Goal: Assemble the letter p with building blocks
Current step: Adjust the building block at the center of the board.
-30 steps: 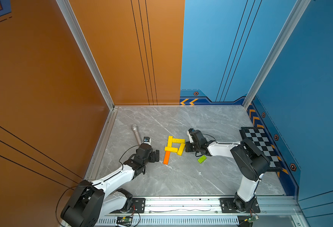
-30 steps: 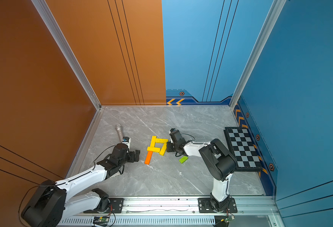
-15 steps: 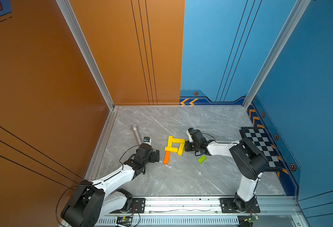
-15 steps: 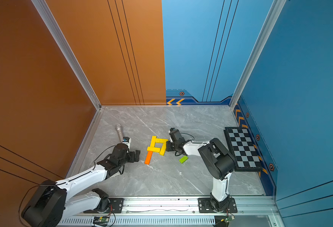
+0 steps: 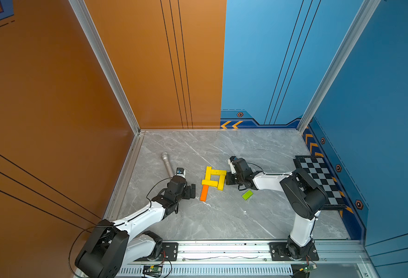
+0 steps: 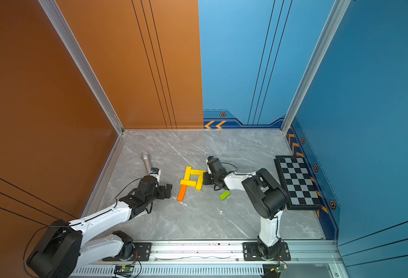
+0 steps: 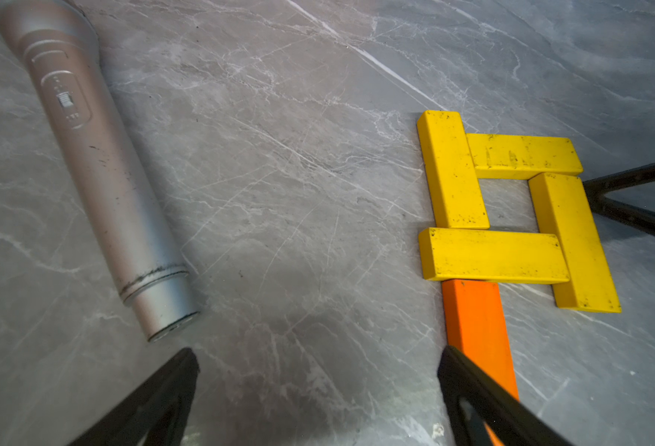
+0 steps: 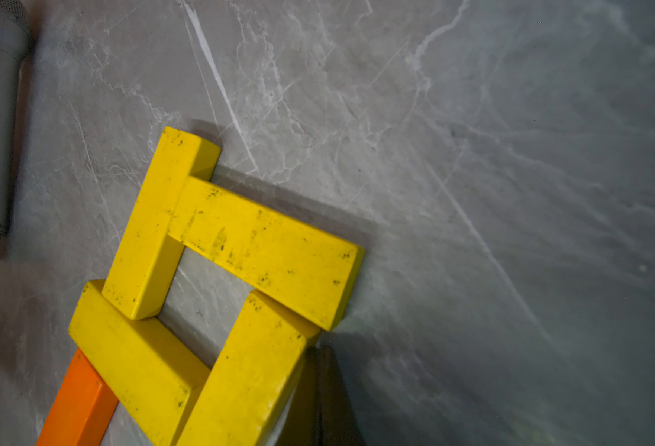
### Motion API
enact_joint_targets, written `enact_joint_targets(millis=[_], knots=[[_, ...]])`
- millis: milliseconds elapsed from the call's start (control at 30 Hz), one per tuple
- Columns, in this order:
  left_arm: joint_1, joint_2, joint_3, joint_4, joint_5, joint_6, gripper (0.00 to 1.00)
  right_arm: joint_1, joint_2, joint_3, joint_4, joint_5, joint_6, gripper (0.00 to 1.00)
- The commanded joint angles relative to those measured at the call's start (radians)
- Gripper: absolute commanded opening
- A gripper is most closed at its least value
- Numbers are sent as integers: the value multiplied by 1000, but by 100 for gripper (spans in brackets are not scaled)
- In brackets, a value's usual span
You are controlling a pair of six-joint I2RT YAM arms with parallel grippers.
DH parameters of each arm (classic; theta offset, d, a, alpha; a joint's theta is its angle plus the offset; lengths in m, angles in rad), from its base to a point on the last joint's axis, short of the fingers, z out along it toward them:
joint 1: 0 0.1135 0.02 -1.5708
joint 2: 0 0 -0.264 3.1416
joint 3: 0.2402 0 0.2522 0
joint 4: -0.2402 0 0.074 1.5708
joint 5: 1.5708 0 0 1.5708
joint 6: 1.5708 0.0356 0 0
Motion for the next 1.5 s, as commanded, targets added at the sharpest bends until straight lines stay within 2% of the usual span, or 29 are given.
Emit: enact_joint_targets(millis=[0,700,933,967,1033,1067,1267,1467], knots=[[8,9,1,5,17,14,99,-4,24,-1,-37,-6,-24,0],[7,6,0,7,25,14,99,-4,37,24,-63,-14,-30,0],[8,-4,-4,5,24,17,99,6,-74,-69,-25,9,-15,0],[7,-8,-2,6,25,18,99,10,-109,-92,-17,23,-13,7],[7,-14,-7,8,24,18,99,16,-184,-137,-8,39,-19,38],[7,-19,-7,8,24,18,99,21,-226,-154,-8,40,-29,42],[-3,-50,-13,6,31,27,99,33,-408,-147,-220,149,-40,45],[-24,-113,-30,4,5,32,99,27,-524,-166,-473,259,64,44]])
